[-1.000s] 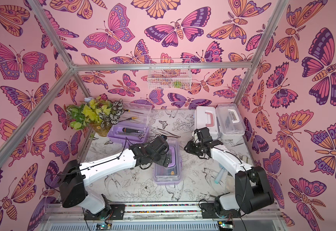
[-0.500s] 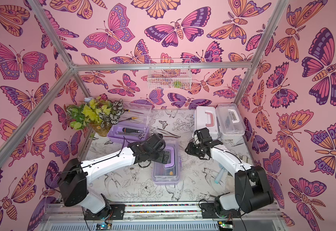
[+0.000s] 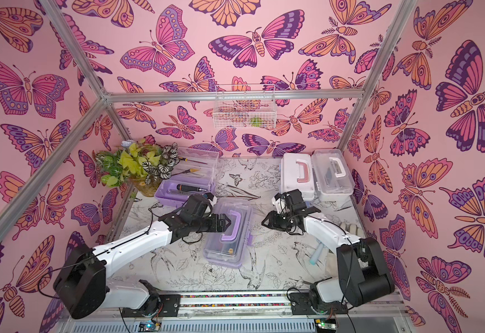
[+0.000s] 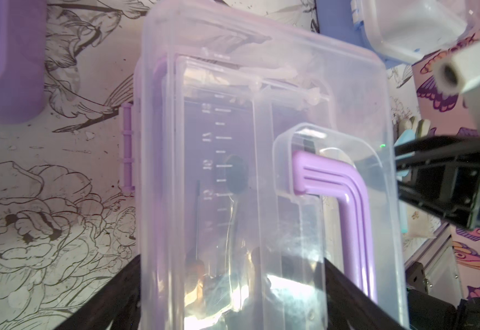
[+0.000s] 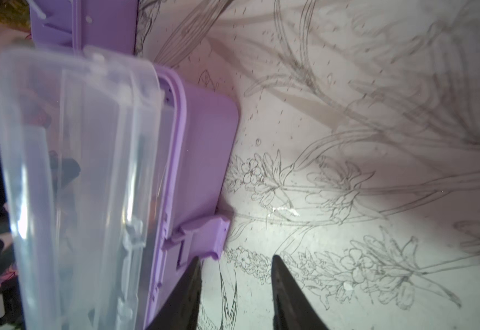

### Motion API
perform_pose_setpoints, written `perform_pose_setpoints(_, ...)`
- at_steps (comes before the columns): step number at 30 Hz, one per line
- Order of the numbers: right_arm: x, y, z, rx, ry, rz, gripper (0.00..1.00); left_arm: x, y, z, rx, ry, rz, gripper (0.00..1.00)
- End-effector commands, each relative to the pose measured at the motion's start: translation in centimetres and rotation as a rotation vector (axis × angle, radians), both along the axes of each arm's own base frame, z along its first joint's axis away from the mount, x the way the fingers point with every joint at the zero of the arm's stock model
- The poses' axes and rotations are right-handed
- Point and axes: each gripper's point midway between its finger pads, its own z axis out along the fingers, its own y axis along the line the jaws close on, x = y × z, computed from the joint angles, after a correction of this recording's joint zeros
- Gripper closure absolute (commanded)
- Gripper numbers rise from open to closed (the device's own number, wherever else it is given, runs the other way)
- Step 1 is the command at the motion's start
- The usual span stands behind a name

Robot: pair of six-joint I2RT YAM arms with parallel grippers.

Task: Close toolboxes
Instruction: Move the toolbox to the center of the board, then fasten the toolbox latch on the toolbox.

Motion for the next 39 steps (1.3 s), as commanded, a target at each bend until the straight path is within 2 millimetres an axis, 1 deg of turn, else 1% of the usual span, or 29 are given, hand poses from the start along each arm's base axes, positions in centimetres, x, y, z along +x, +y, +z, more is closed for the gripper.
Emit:
perform_pose_setpoints(1, -1.0, 1.8, 1.9, 0.156, -0.040, 0.069, 0.60, -2.1, 4.3, -4.6, 0.081, 0.160, 0.085, 0.13)
perform_pose_setpoints(2, -1.3, 2.2, 2.1, 0.181, -0.043, 0.078, 0.60, -2.1, 4.9, -4.7, 0.081, 0.160, 0.099, 0.13)
perform_pose_setpoints(4, -1.9, 2.7, 1.8, 0.185, -0.037, 0.094, 0.61, -2.2, 5.9, -5.0, 0.078, 0.165, 0.120, 0.13)
perform_pose_setpoints(8, -3.0, 4.0, 0.4, 0.203, -0.016, 0.113, 0.63, -2.4, 7.6, -5.7, 0.061, 0.183, 0.162, 0.14)
perform_pose_setpoints(13, -3.1, 5.9, -0.5, 0.225, -0.008, 0.121, 0.64, -2.5, 9.1, -6.7, 0.098, 0.194, 0.195, 0.16)
perform_pose_setpoints(18, -2.6, 8.4, -1.3, 0.248, -0.001, 0.142, 0.64, -2.7, 9.6, -7.4, 0.113, 0.217, 0.205, 0.17)
perform_pose_setpoints(20, -2.5, 9.1, -1.8, 0.248, 0.004, 0.147, 0.64, -2.8, 9.7, -7.6, 0.112, 0.220, 0.207, 0.17)
perform_pose_setpoints(21, -2.5, 9.4, -2.5, 0.241, 0.019, 0.150, 0.64, -2.8, 9.7, -7.7, 0.109, 0.220, 0.208, 0.17)
perform_pose_setpoints(27, -2.2, 10.3, -4.0, 0.226, 0.037, 0.156, 0.65, -2.8, 9.6, -7.5, 0.099, 0.214, 0.206, 0.18)
perform_pose_setpoints(33, -1.5, 10.9, -4.5, 0.237, 0.043, 0.150, 0.70, -2.7, 9.4, -7.3, 0.092, 0.212, 0.200, 0.18)
perform_pose_setpoints(36, -1.4, 11.2, -4.6, 0.248, 0.047, 0.154, 0.77, -2.6, 9.3, -7.1, 0.086, 0.208, 0.195, 0.18)
perform_pose_setpoints(39, -1.5, 11.3, -4.3, 0.259, 0.041, 0.160, 0.77, -2.6, 9.3, -7.0, 0.085, 0.208, 0.195, 0.18)
